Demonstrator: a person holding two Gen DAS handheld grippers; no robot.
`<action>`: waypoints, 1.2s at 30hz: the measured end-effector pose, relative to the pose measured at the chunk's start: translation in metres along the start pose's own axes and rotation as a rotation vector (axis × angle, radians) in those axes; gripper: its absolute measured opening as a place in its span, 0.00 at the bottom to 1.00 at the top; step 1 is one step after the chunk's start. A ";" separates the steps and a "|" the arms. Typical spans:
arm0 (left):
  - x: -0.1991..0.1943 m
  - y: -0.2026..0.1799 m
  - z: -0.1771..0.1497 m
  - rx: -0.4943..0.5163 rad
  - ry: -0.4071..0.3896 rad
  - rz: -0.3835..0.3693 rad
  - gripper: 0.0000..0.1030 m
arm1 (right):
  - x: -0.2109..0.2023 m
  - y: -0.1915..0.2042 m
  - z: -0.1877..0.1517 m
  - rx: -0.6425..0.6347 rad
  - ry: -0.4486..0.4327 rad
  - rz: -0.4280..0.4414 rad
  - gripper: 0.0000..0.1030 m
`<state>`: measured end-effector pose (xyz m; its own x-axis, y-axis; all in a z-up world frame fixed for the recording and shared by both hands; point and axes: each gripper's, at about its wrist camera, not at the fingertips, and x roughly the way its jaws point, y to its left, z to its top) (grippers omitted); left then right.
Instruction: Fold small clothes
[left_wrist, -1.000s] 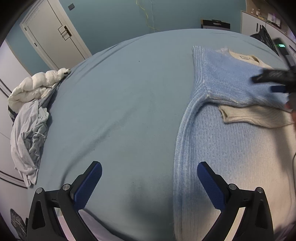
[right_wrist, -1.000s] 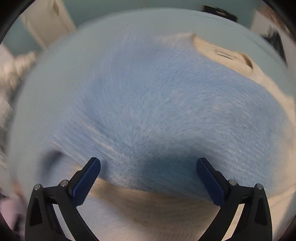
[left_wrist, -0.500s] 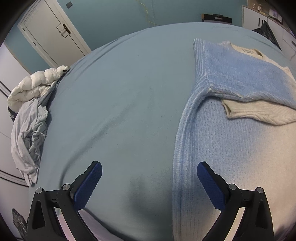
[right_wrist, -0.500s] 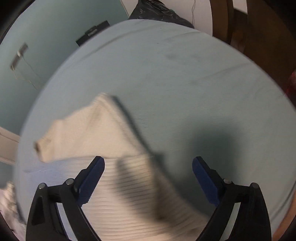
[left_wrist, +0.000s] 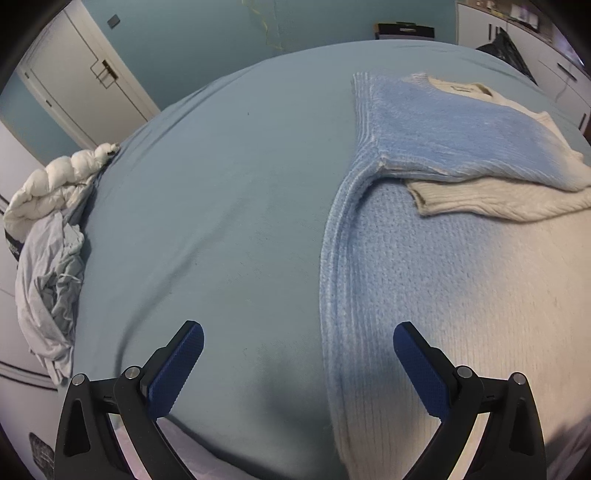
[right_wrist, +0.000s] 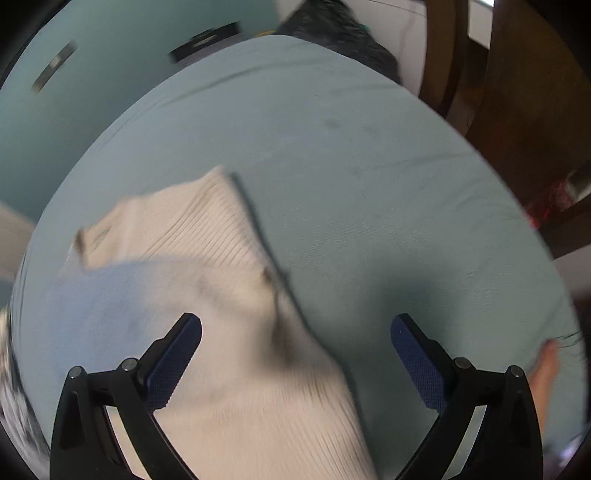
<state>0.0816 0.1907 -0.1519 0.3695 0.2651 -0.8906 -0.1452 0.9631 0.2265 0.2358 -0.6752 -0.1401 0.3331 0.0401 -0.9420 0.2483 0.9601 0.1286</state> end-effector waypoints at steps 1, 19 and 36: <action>-0.003 0.000 -0.001 0.004 -0.007 0.001 1.00 | -0.018 0.000 -0.004 -0.026 -0.007 -0.010 0.97; -0.110 -0.008 0.001 0.029 -0.002 -0.078 1.00 | -0.191 -0.005 -0.112 -0.056 0.007 0.464 0.98; -0.065 -0.015 -0.024 -0.053 0.138 -0.219 1.00 | -0.110 -0.026 -0.133 -0.064 0.288 0.218 0.98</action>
<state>0.0376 0.1574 -0.1065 0.2688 0.0381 -0.9624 -0.1249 0.9922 0.0044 0.0717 -0.6675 -0.0811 0.0997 0.3135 -0.9443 0.1394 0.9353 0.3252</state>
